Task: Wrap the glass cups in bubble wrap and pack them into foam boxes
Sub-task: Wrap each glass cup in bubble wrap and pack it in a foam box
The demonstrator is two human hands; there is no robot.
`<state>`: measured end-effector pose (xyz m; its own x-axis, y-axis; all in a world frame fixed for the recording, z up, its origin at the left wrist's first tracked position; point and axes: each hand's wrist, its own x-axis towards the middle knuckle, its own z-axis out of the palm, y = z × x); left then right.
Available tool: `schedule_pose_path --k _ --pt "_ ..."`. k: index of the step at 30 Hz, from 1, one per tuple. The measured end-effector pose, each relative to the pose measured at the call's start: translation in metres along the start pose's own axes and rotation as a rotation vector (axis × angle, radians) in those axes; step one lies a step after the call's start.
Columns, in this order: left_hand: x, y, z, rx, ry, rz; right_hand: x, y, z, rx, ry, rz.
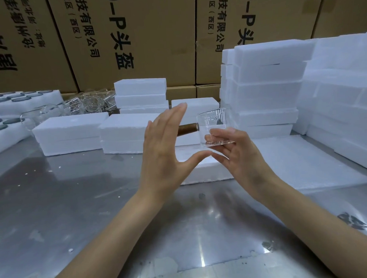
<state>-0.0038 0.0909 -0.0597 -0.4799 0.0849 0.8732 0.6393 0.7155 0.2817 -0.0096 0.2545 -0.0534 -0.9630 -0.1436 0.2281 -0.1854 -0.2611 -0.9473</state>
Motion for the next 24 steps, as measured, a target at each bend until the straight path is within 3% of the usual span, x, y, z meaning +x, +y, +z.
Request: schedule_pose_path --k 7,17,24 --pt "0.0006 -0.0026 0.0007 0.073 -0.004 0.034 -0.0019 0.0010 0.0005 -0.031 -0.108 0.058" --pt "-0.0004 0.0029 0.0005 0.228 0.068 0.201 -0.0037 0.0079 0.0051 -0.431 0.109 -0.143" --pt "0.0010 0.0064 -0.0034 0.010 0.038 0.006 0.0020 0.0008 -0.0015 0.024 -0.005 0.077"
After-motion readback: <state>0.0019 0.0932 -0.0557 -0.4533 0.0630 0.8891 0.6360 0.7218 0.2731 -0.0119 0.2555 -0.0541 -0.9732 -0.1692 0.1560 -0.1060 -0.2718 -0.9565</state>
